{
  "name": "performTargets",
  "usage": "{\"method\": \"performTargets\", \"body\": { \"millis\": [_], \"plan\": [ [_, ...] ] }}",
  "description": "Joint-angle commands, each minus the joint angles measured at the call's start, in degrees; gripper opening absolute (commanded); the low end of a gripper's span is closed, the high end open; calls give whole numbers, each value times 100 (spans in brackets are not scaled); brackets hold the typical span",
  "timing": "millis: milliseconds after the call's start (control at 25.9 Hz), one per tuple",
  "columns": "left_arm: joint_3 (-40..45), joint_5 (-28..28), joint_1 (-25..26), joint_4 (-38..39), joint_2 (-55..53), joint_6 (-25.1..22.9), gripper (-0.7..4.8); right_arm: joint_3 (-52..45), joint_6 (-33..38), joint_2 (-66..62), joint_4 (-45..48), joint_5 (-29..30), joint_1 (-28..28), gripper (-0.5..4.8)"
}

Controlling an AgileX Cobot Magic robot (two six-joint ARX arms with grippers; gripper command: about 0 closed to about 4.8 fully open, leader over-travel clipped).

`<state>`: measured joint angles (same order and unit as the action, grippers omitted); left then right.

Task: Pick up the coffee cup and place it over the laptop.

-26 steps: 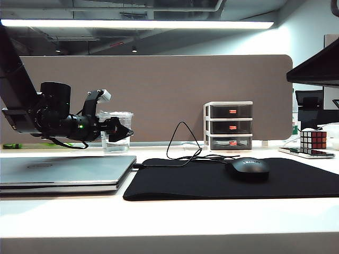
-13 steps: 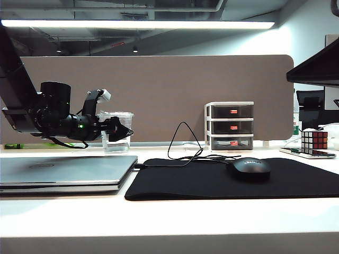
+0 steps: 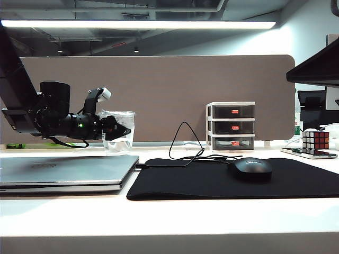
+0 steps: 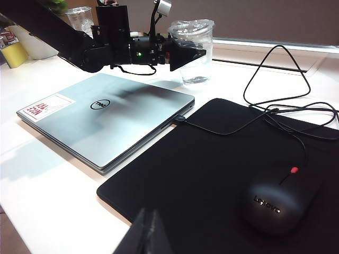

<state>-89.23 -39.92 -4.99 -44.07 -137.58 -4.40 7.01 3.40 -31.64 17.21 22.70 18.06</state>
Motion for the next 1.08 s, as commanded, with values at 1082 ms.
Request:
{"method": "performTargets", "body": {
  "millis": [1082],
  "plan": [
    [3812, -254, 417, -184, 3541, -7, 241, 39, 210, 9, 538, 33, 2, -5]
  ]
}}
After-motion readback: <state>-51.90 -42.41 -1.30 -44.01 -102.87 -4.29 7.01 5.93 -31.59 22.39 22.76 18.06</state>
